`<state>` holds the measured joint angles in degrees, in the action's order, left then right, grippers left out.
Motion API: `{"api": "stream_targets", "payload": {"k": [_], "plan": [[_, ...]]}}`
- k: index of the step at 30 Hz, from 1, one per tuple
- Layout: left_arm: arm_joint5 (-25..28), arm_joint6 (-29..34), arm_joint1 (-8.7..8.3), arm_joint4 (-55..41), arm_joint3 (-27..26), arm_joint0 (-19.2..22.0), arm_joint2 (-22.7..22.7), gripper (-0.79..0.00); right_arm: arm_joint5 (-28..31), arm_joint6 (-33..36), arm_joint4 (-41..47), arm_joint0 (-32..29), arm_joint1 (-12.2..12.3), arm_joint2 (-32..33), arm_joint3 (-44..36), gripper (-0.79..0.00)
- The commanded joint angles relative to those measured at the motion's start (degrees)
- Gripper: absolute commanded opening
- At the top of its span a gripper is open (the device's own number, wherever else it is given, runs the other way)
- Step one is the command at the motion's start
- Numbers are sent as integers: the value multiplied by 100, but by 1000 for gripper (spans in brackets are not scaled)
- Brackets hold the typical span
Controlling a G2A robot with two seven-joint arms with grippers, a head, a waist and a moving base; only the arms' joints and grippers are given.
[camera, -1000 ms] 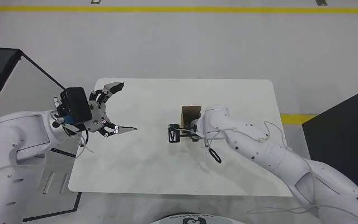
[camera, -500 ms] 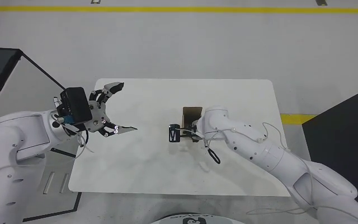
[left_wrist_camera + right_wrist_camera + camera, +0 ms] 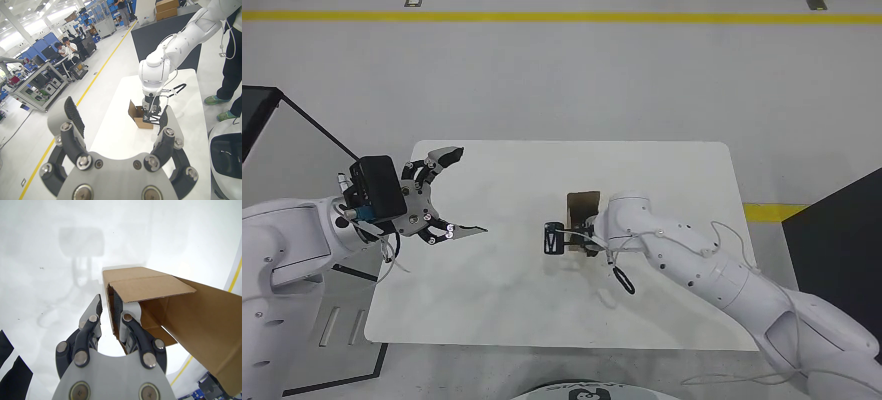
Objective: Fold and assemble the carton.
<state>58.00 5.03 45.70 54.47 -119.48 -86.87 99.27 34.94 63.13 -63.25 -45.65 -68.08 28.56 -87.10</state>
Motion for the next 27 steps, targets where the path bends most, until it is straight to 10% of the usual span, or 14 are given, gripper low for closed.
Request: {"api": "stream_targets", "payload": {"k": [1, 5, 9, 27], "plan": [[0, 0, 0, 0, 0, 0, 0, 0, -5, 10, 9, -28, 18, 53, -67, -453], [0, 0, 0, 0, 0, 0, 0, 0, -47, 43, 31, -119, 83, 231, -292, -348], [0, 0, 0, 0, 0, 0, 0, 0, -116, 48, 45, -292, 194, 508, -597, -9], [0, 0, 0, 0, 0, 0, 0, 0, -45, -380, 668, -1229, 688, 2041, -1557, 0]]}}
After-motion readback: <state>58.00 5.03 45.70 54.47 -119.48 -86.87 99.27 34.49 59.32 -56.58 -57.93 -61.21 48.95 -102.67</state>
